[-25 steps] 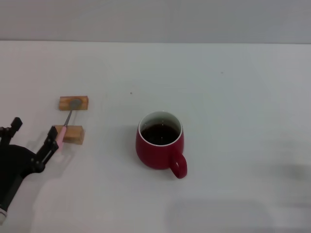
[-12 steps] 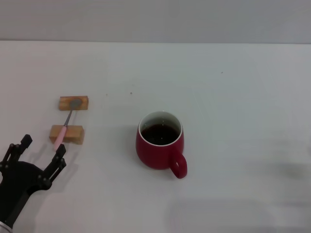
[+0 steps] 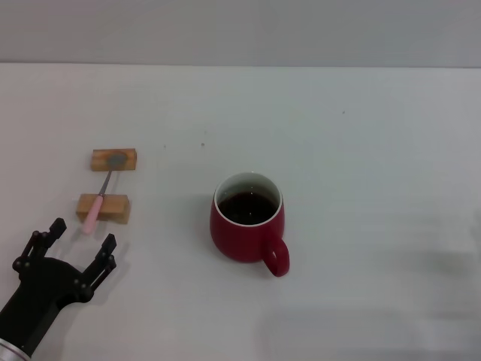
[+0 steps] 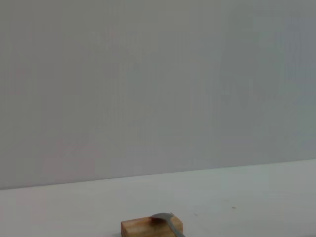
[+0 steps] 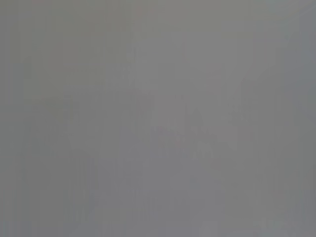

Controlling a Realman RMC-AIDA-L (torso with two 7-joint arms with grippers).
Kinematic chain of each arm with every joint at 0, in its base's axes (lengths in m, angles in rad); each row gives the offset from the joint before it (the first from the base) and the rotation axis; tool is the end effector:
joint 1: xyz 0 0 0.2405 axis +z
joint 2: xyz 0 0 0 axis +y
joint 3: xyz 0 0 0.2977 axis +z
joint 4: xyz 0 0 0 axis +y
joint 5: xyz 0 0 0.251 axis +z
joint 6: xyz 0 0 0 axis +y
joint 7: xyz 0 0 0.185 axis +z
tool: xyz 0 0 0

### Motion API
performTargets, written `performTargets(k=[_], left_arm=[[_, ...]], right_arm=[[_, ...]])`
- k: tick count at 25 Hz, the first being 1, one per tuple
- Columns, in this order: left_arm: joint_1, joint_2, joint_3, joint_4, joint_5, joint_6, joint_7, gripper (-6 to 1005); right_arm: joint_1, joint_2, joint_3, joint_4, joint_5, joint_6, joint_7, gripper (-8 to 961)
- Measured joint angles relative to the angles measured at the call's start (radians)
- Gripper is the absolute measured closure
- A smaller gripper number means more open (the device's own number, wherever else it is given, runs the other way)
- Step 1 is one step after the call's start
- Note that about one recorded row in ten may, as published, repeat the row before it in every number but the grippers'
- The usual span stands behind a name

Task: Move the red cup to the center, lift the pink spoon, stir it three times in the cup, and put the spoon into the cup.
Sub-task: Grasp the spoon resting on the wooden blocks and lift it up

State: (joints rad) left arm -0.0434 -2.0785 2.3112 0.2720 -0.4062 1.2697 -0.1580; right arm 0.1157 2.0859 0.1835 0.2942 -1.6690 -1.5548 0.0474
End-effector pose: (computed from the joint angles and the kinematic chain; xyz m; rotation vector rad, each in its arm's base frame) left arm -0.4163 0.2414 -0.1218 -1.8662 -0.5878 -0.6445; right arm 0.4127 0.2469 -0.0719 -1.4248 0.5779 0.7555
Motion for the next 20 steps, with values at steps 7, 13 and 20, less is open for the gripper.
performTargets(k=[7,13,20], left_arm=[[-0.008,0.000,0.000,0.002,-0.002,-0.005,0.000,239],[-0.019,0.000,0.000,0.002,-0.002,-0.019,0.000,241],[-0.032,0.000,0.000,0.022,-0.002,-0.057,0.000,244]], right_arm=[[0.006,0.000,-0.011,0.003,0.000,-0.003,0.000,211],[0.008,0.000,-0.012,0.003,0.000,-0.004,0.000,210],[0.007,0.000,-0.012,0.003,0.000,-0.004,0.000,210]])
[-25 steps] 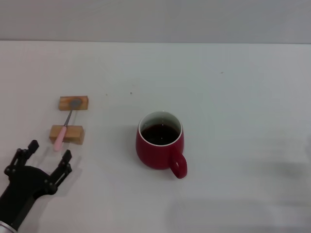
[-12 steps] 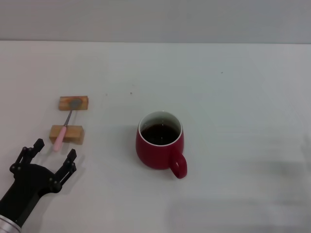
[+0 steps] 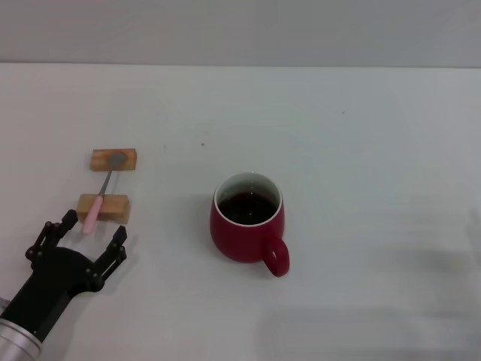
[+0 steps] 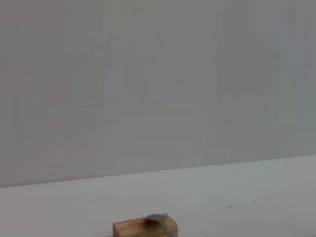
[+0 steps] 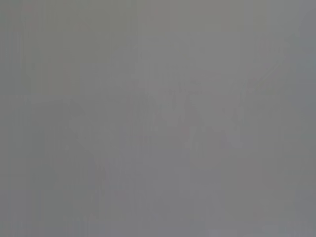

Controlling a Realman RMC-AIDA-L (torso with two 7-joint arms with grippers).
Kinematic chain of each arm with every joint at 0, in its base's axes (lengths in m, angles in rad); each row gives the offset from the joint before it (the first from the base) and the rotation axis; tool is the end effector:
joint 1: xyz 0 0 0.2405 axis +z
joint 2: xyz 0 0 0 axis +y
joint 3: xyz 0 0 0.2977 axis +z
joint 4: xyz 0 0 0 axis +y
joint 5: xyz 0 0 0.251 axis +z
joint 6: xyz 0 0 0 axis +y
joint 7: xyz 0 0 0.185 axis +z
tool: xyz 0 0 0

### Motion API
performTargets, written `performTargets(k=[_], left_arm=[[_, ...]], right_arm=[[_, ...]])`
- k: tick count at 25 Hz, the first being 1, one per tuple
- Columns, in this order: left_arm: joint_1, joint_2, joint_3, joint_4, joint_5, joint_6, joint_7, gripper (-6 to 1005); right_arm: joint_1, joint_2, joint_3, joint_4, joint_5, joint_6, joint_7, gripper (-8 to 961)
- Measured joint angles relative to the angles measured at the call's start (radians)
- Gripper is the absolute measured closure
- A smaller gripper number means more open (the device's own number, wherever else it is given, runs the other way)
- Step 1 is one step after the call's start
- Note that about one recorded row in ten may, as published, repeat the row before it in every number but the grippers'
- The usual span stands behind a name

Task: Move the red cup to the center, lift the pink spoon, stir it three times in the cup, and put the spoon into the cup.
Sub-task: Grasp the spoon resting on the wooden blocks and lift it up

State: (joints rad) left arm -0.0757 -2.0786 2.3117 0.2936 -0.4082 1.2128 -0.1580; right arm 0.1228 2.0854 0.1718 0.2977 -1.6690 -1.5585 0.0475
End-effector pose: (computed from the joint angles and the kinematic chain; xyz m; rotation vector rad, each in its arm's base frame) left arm -0.4105 0.2580 -0.1282 -1.8888 -0.5919 -0.6361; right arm 0.4089 0.2490 -0.0738 -1.4372 0.5720 0.7681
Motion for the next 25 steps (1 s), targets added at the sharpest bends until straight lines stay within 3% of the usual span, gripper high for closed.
performTargets(k=[25], left_arm=[[-0.008,0.000,0.000,0.010,0.000,-0.022,0.000,255]], right_arm=[[0.000,-0.001,-0.012,-0.003,0.000,-0.006,0.000,209]])
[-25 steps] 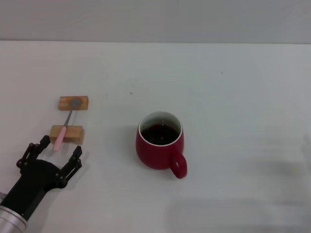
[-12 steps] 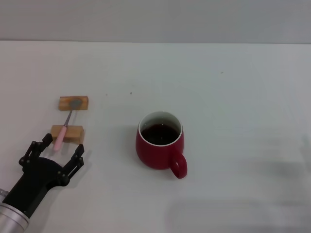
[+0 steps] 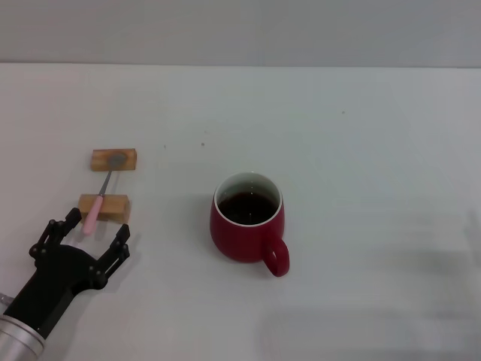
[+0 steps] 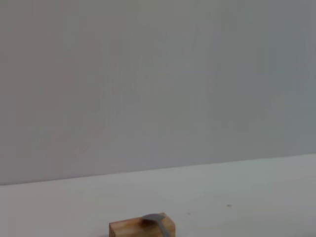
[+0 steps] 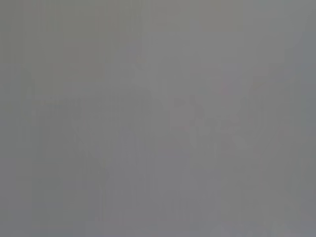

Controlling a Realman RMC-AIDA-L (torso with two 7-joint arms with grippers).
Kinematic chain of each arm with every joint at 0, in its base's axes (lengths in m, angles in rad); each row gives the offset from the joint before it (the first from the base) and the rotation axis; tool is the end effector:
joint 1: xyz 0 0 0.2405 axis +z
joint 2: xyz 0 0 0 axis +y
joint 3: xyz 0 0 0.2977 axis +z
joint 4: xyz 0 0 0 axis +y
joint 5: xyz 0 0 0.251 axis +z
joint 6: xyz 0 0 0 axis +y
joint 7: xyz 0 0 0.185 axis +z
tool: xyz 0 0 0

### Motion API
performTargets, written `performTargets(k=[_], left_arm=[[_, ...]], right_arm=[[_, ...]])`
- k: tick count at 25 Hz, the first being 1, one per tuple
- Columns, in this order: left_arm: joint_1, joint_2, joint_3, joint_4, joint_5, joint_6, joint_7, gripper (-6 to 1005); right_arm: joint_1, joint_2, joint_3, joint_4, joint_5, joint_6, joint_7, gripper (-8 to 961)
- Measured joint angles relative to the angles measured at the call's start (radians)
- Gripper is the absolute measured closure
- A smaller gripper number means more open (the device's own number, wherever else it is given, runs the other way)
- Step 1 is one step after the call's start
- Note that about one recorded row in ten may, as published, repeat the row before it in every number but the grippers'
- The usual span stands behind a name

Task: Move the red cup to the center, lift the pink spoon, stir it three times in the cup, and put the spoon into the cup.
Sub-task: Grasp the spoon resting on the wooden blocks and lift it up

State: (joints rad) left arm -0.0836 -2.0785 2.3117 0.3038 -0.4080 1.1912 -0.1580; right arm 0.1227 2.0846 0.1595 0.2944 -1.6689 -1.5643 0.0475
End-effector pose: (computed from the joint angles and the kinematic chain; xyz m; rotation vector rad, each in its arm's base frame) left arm -0.4086 0.2626 -0.1307 -1.8962 -0.5962 -0.6321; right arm 0.4080 0.2480 -0.0742 -1.4480 0.5644 0.7705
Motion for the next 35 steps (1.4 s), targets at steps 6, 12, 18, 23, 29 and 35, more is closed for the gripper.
performTargets(k=[6,12,18,23,29,35], left_arm=[[0.003,0.000,-0.005,0.000,-0.001,-0.007,0.000,257],[0.005,0.000,-0.005,0.004,-0.002,-0.018,0.000,260],[0.005,0.000,-0.004,0.005,-0.002,-0.017,0.000,262],[0.005,0.000,-0.008,0.006,-0.002,-0.015,0.000,279],[0.000,0.000,-0.009,0.006,-0.014,-0.018,0.000,292],[-0.001,0.000,-0.005,0.006,-0.026,-0.018,0.000,295]], right_arm=[[0.000,0.000,0.000,-0.001,0.000,-0.005,0.000,210],[0.000,0.000,-0.006,0.001,0.000,-0.006,0.000,211],[0.001,0.000,-0.014,0.002,0.000,-0.008,0.000,212],[0.002,0.000,-0.014,0.002,0.000,-0.008,0.000,212],[0.002,0.000,-0.014,0.002,0.000,-0.008,0.000,212],[0.002,0.000,-0.014,0.002,0.000,-0.008,0.000,213]])
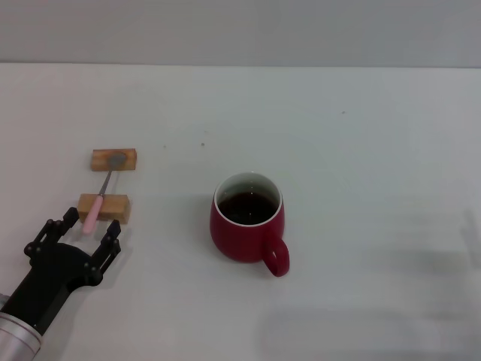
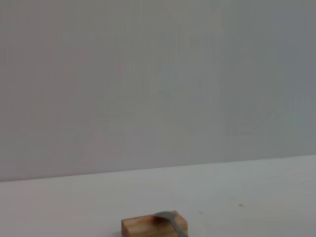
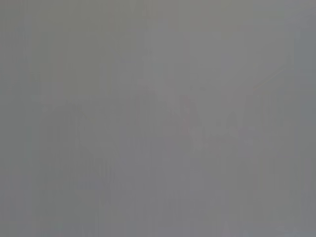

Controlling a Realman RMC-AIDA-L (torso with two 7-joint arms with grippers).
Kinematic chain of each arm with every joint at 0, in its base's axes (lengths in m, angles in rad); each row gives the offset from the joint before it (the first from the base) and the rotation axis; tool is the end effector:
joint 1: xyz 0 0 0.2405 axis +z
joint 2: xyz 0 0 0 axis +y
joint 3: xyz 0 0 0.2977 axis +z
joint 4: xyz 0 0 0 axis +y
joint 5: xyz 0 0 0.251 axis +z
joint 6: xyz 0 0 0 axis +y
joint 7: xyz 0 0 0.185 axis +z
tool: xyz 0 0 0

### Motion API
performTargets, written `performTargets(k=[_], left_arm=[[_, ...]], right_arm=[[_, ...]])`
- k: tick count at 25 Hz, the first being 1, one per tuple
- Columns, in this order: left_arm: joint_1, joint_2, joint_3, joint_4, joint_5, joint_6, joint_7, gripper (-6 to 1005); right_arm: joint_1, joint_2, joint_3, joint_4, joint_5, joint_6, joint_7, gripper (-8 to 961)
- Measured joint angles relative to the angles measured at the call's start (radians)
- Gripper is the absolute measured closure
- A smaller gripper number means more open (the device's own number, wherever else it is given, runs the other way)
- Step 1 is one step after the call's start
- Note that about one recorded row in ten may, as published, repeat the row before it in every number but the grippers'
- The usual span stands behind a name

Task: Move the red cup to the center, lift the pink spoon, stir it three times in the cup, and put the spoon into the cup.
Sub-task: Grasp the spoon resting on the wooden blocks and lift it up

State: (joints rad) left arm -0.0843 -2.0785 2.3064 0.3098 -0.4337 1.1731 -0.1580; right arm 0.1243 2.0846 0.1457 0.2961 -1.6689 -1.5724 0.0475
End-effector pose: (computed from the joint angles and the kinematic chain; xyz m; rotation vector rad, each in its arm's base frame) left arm -0.4122 0.2660 -0.1284 -1.8695 -0.6189 -0.6219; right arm 0.4051 0.2474 -0.0758 -1.4589 0.5578 0.7809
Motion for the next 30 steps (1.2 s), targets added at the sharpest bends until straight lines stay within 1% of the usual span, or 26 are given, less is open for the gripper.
performTargets(k=[20,25,29,30], left_arm=[[0.002,0.000,0.003,-0.001,0.000,-0.004,0.003,294],[-0.005,0.000,0.003,-0.004,0.000,-0.012,0.007,484],[-0.019,0.000,0.002,-0.004,0.000,-0.046,0.004,635],[-0.022,0.000,0.003,-0.003,0.000,-0.049,0.004,654]], right_arm=[[-0.001,0.000,0.000,-0.002,0.000,-0.007,0.000,214],[-0.004,0.000,0.000,-0.002,0.000,-0.019,0.000,214],[-0.005,0.000,0.000,-0.002,0.000,-0.024,0.000,215],[-0.005,0.000,0.000,-0.001,0.000,-0.024,0.000,215]])
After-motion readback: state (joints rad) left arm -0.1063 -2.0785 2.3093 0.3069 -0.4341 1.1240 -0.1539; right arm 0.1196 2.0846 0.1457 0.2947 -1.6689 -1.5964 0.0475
